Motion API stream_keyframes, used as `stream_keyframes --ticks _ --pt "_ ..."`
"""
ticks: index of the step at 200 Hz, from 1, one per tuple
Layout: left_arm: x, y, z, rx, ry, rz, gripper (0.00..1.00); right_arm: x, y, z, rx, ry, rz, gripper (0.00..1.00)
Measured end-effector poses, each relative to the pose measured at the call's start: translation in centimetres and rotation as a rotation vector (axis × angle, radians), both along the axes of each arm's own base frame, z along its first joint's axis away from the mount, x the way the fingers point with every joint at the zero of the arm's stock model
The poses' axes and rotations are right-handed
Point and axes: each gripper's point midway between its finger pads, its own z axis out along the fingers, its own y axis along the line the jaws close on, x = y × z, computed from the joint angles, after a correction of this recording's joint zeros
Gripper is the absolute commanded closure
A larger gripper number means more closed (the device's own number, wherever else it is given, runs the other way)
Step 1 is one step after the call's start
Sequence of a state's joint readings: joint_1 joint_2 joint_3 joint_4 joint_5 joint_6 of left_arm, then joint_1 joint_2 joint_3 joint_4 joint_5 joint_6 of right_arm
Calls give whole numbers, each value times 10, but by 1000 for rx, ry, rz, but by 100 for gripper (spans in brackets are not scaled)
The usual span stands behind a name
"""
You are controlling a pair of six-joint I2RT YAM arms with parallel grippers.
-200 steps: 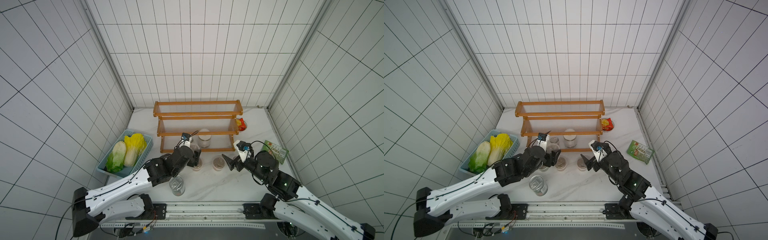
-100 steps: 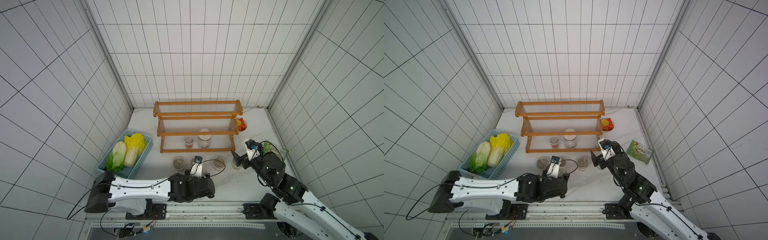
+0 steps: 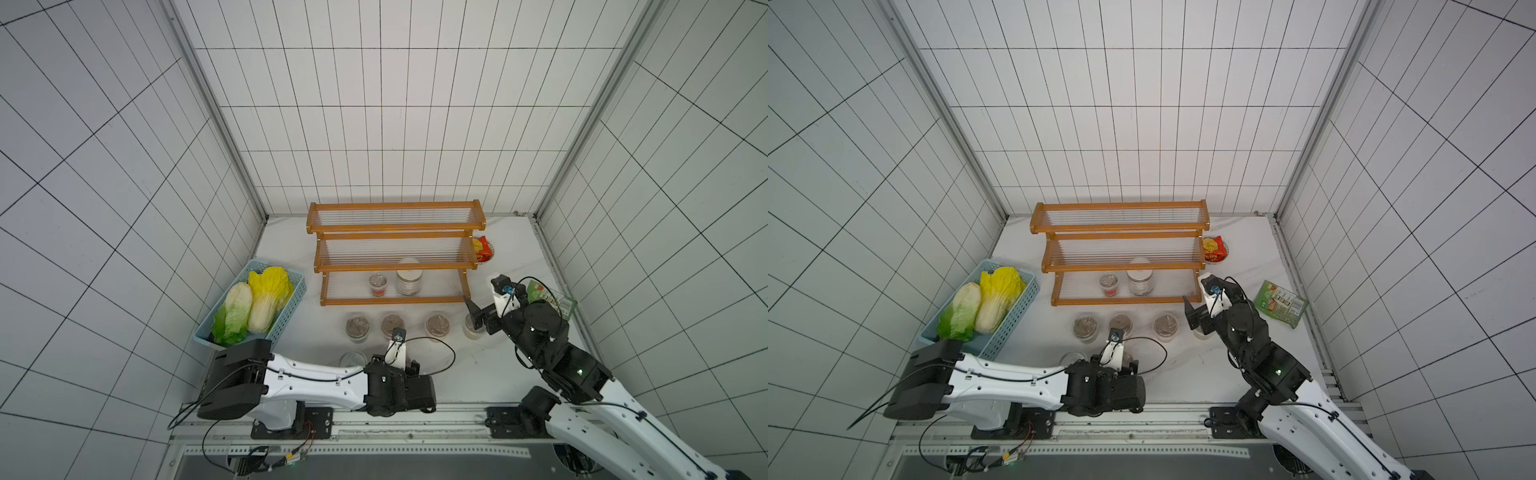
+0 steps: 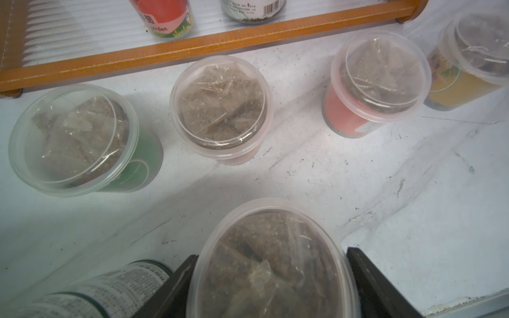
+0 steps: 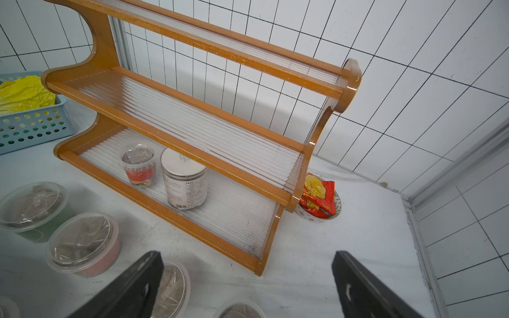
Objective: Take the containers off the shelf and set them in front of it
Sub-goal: 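Place the container at the center of the board, then pick up a container from the shelf.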
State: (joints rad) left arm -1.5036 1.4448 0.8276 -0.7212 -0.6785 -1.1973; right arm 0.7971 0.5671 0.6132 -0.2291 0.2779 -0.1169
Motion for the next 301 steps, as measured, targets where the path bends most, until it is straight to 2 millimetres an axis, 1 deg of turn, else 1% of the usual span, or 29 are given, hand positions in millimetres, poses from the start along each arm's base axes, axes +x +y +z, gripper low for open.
stream_keyframes --ticks 25,66,88,111,130,145,158,168,196,213,225,232,247,266,286,301 --pt "-1 6 -12 15 2 -4 24 1 -1 0 1 0 -2 1" --pt "0 0 -20 21 0 -16 17 1 -2 1 3 -1 -8 1" --pt "1 -2 -20 17 0 -18 11 1 -2 0 2 0 -8 1" --pt "2 -3 -20 15 0 -20 9 1 -2 0 1 2 -6 1" --pt "3 -2 -19 25 -3 -27 4 2 -1 -1 0 5 -5 1" --pt "4 -1 -15 37 -5 -29 2 2 -1 -1 -2 5 -5 1" --pt "6 0 -6 40 -10 -28 2 2 -1 -1 -2 5 -5 1" --pt "7 -2 7 32 -22 -28 2 2 -2 -1 -2 6 -8 1" --pt "14 -6 54 -43 -85 -40 2 4 -3 4 6 0 -14 1" --pt "20 -4 75 -77 -119 -50 2 4 -2 7 13 -5 -12 1" --pt "30 1 84 -83 -127 -47 2 5 -2 7 16 -6 -10 1" --pt "39 5 89 -90 -130 -42 2 5 -2 7 16 -5 -9 1" --pt "63 17 97 -108 -135 -11 2 5 -1 7 19 -3 -5 1" --pt "99 37 105 -99 -152 35 1 6 -1 7 25 -2 -8 1" --pt "130 53 104 -89 -159 56 2 7 0 7 30 1 -11 1" --pt "151 62 93 -66 -148 60 1 8 1 7 30 4 -9 1"
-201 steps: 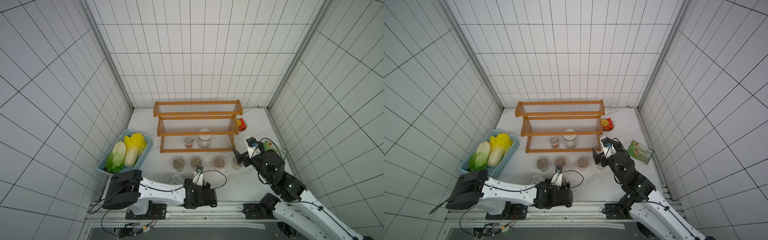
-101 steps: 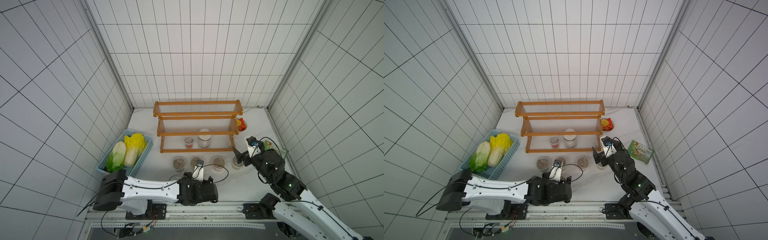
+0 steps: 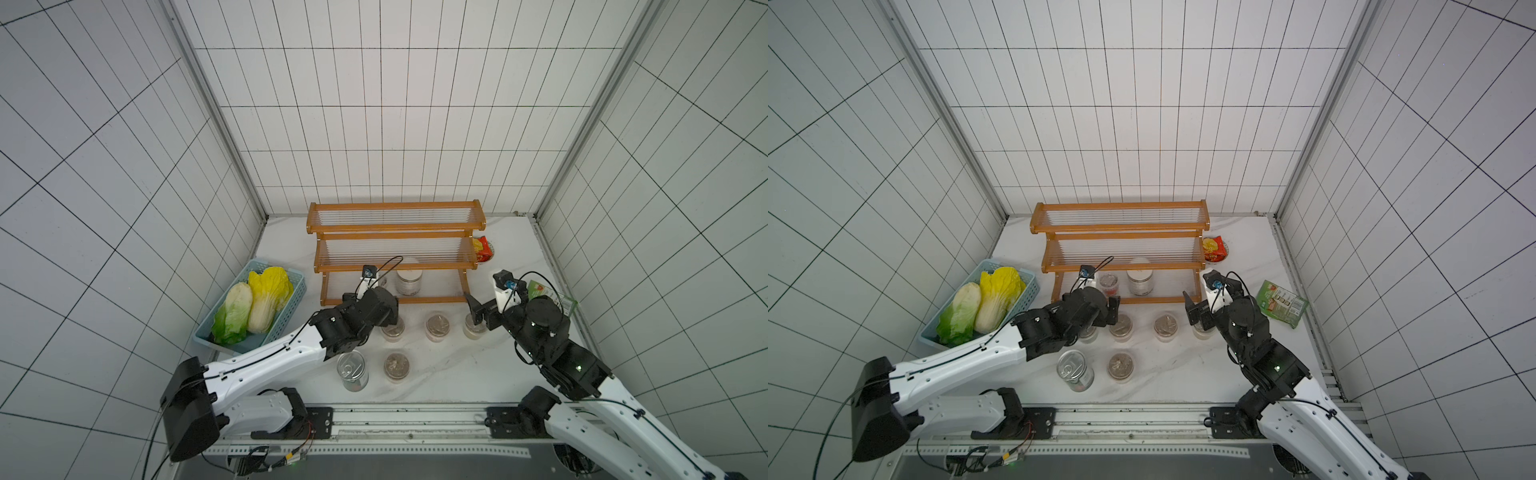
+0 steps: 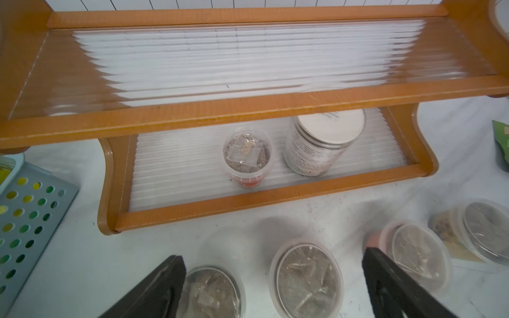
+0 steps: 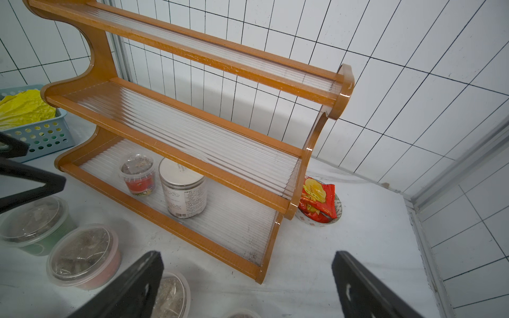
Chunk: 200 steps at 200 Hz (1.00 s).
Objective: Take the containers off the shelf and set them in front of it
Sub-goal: 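Pick up a container from the shelf.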
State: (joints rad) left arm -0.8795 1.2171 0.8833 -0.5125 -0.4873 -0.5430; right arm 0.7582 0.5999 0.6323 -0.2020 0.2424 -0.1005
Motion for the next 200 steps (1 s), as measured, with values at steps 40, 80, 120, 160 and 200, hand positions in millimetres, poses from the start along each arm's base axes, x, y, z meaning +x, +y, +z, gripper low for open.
stream_keyframes --ticks 40,80,120,160,200 --pt "36 1 -53 119 96 -52 2 2 1 -2 -3 6 2 1" --pt "59 -5 -81 166 127 -88 2 2 1 -1 3 3 4 1" --pt "92 -14 -77 140 83 -69 2 2 2 0 8 5 7 1" --pt "103 -17 -92 147 103 -65 2 3 -2 2 13 0 -5 1" --pt "111 -14 -97 146 107 -51 9 3 -4 4 20 -7 -11 1"
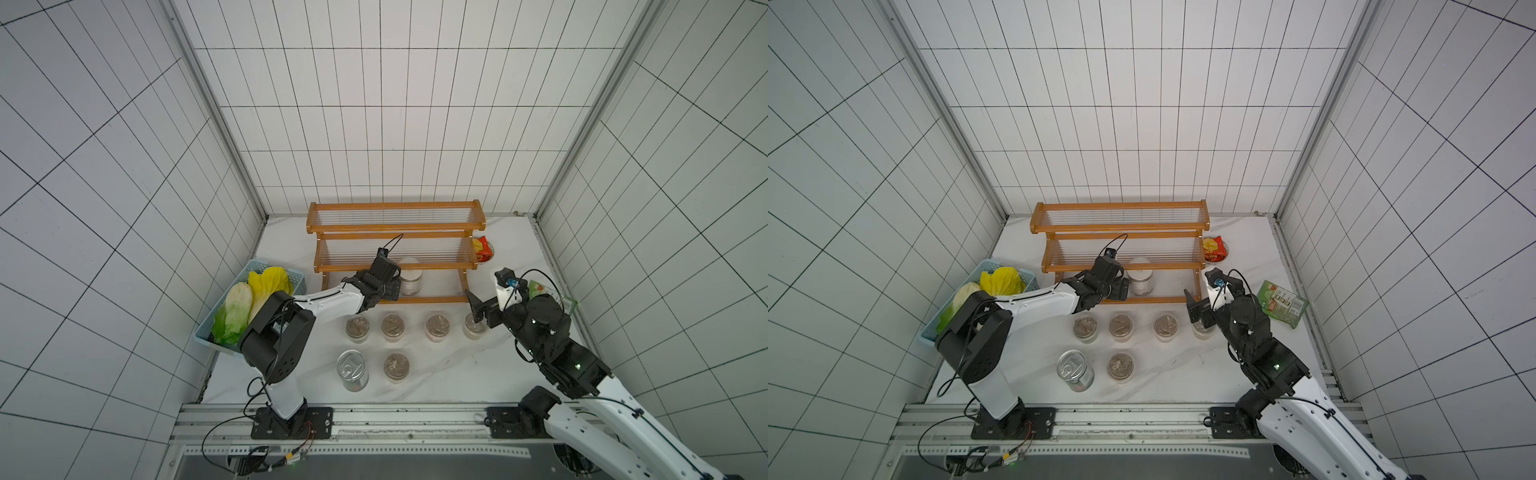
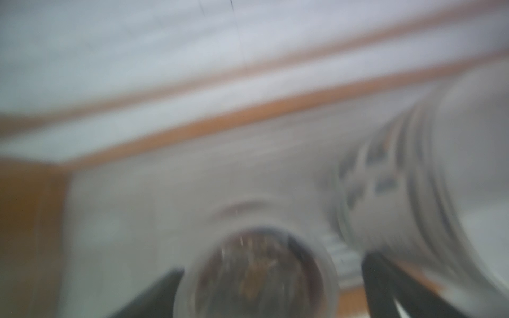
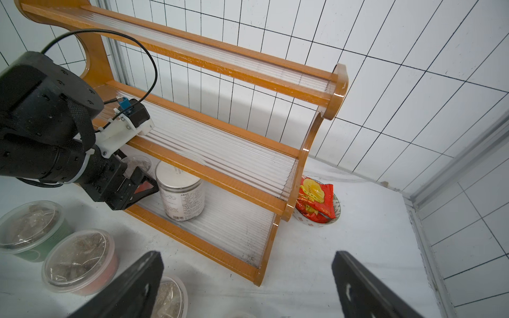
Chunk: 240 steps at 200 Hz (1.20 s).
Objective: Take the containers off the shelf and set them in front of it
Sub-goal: 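Pick up a container from the shelf.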
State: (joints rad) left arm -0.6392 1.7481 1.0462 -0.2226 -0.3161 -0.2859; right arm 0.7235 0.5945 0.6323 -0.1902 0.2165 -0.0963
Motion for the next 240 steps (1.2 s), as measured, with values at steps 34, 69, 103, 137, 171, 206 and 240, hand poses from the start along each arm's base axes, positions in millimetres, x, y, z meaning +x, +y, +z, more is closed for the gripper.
stream_keyframes --ticks 34,69,103,137,171,206,240 --pt "5 -2 1 -13 -3 -4 22 0 0 0 3 2 0 1" --pt "5 -4 1 -18 2 -13 25 0 0 0 6 3 4 1" --pt "0 -3 3 -15 14 -20 26 0 0 0 10 6 6 1" --pt "-17 -9 16 -25 22 -52 27 0 1 0 14 8 8 1" --pt "-36 -14 38 -52 -7 -81 27 0 1 0 23 13 9 1" --pt "-59 -12 46 -47 -1 -97 27 0 1 0 26 15 11 1" --pt "-104 -31 63 -50 0 -164 27 0 1 0 26 15 13 1"
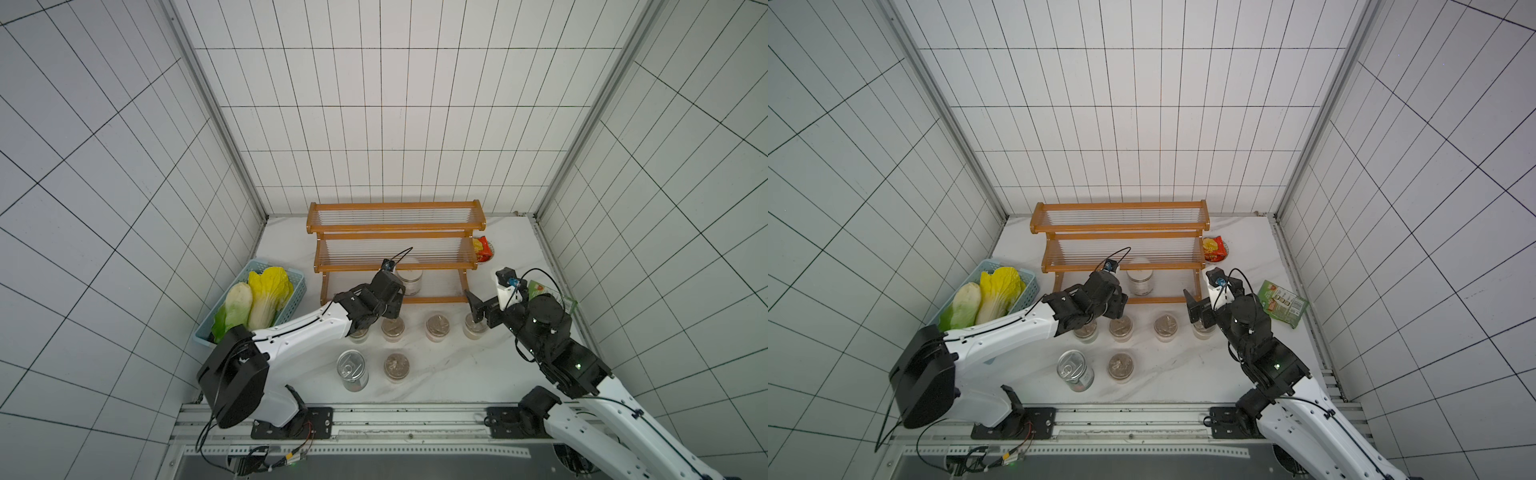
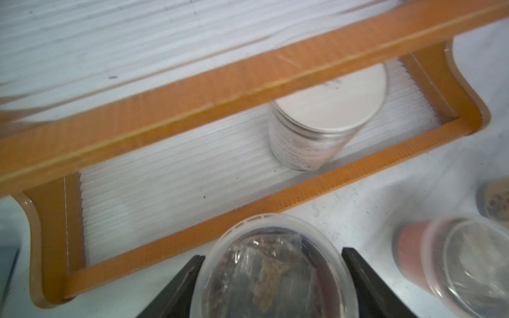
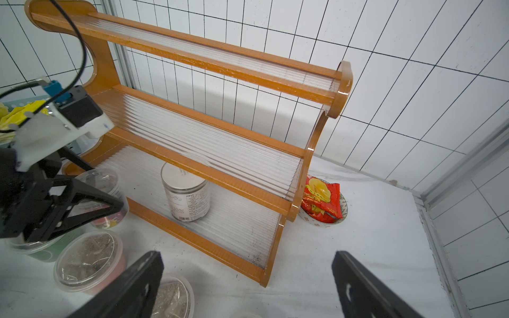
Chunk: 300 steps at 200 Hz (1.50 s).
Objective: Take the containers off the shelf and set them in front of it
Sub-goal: 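Pick up a container from the shelf, then place the container at the center of the board.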
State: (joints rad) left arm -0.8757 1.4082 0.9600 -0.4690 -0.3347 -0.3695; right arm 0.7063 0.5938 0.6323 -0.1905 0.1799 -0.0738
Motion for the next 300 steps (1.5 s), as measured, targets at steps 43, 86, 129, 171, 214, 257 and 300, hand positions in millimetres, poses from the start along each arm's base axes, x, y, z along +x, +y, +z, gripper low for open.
stream_keyframes --ticks 43,86,129,171,214,257,300 --pt "-83 -49 27 -82 -8 -164 27 1 -2 0 -5 -4 -11 1" --pt "-150 -95 11 -35 16 -320 26 4 -16 8 -37 -21 -75 1" --pt "-178 -128 -29 63 35 -414 26 5 -36 12 -62 -45 -155 1" --pt "-176 -139 -57 119 45 -440 25 6 -43 12 -76 -47 -184 1" --pt "-165 -143 -69 118 63 -432 24 7 -45 9 -88 -34 -190 1" --pt "-153 -146 -78 112 74 -414 19 8 -45 8 -89 -31 -193 1" --pt "-144 -147 -78 100 69 -405 12 8 -45 8 -87 -30 -191 1"
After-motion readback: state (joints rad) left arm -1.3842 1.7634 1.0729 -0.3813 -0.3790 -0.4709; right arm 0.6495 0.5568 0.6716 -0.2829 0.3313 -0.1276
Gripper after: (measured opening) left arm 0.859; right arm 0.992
